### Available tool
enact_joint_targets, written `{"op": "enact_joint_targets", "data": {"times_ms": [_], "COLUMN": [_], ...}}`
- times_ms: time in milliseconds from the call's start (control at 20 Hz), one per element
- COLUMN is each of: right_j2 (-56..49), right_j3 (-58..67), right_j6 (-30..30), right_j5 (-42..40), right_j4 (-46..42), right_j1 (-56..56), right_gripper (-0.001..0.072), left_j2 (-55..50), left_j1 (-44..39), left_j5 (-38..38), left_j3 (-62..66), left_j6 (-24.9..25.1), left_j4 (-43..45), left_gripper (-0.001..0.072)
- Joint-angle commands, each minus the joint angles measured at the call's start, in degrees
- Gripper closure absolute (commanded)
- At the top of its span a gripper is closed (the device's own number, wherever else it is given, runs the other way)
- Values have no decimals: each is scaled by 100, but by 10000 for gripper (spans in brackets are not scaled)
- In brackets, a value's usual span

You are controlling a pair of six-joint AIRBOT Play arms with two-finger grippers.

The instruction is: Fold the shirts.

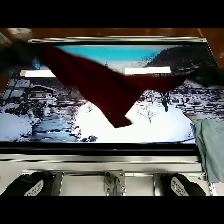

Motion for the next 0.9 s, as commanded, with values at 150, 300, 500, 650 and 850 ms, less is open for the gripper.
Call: {"op": "enact_joint_targets", "data": {"times_ms": [150, 300, 500, 650, 850], "right_j2": [1622, 1735, 1375, 872, 256], "right_j3": [1403, 1506, 1504, 1213, 55], "right_j6": [898, 1069, 1126, 1027, 988], "right_j5": [-638, -260, 2013, 3069, 2420], "right_j4": [-841, -981, -1460, -1864, -1790], "right_j1": [-4, -2, -2, -2, 76], "right_gripper": [653, 652, 652, 652, 652], "left_j2": [682, 785, 658, 256, -621], "left_j1": [164, 164, 164, 164, 164], "left_j5": [-1285, -2317, -2500, -2551, -2323], "left_j3": [2159, 2159, 2131, 2129, 1753], "left_j6": [-151, -160, -157, -155, -155], "left_j4": [1838, 2588, 3445, 3576, 3508], "left_gripper": [669, 669, 669, 669, 669]}}
